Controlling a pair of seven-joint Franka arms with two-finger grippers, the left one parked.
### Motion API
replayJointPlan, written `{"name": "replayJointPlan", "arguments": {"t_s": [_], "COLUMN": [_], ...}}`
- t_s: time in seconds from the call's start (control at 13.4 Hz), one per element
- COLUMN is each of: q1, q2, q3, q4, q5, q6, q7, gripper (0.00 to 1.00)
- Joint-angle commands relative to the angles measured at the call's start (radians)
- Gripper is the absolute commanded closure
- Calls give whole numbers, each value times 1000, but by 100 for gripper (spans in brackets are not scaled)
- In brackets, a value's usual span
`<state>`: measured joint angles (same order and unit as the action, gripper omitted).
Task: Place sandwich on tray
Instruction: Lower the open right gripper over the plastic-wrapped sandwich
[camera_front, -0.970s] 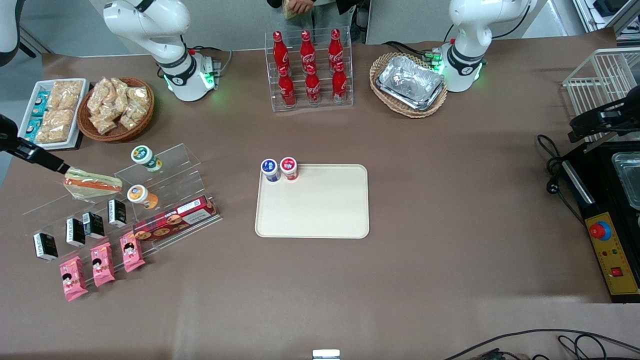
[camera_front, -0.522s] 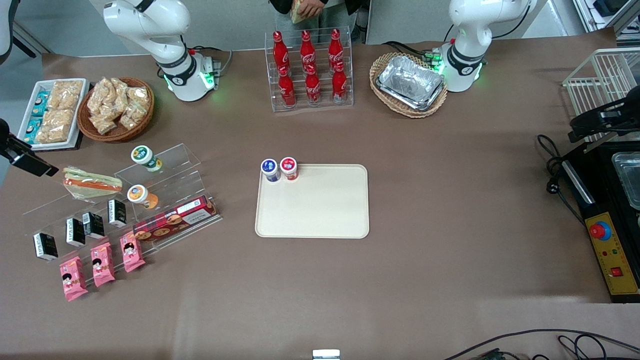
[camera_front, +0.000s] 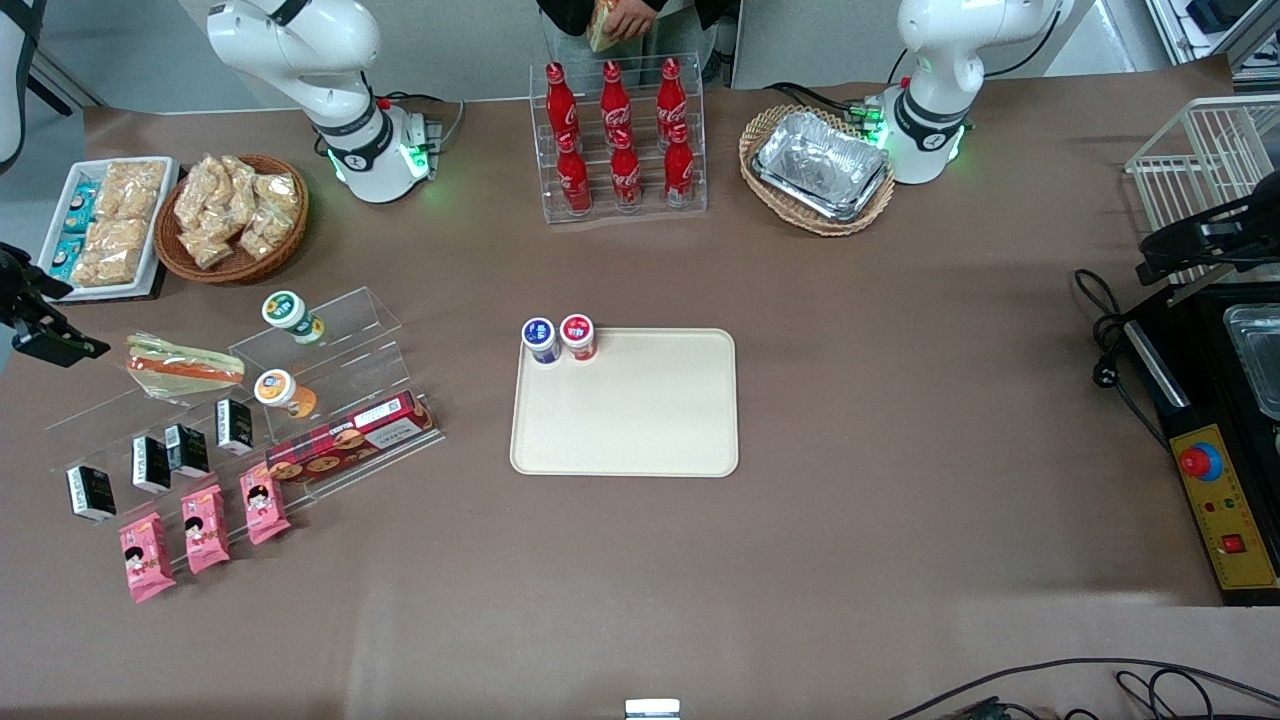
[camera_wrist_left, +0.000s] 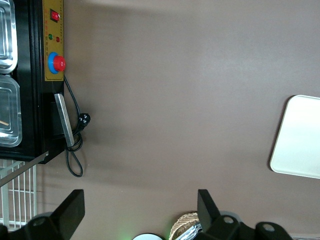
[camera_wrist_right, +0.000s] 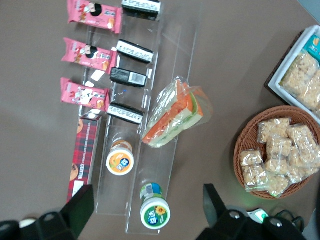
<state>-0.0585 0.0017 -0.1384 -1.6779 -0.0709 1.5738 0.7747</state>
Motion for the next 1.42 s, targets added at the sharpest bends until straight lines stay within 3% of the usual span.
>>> {"name": "replayJointPlan", "arguments": {"t_s": [0.0, 0.3, 1.34], "q1": [-32, -52, -127], "q2": [-28, -112, -192], "q3": [8, 10, 10], "q4": [-86, -245, -565], "q5": [-20, -18, -9], "q6": [70, 192, 535], "q7": [115, 253, 393], "gripper": [3, 3, 3]}}
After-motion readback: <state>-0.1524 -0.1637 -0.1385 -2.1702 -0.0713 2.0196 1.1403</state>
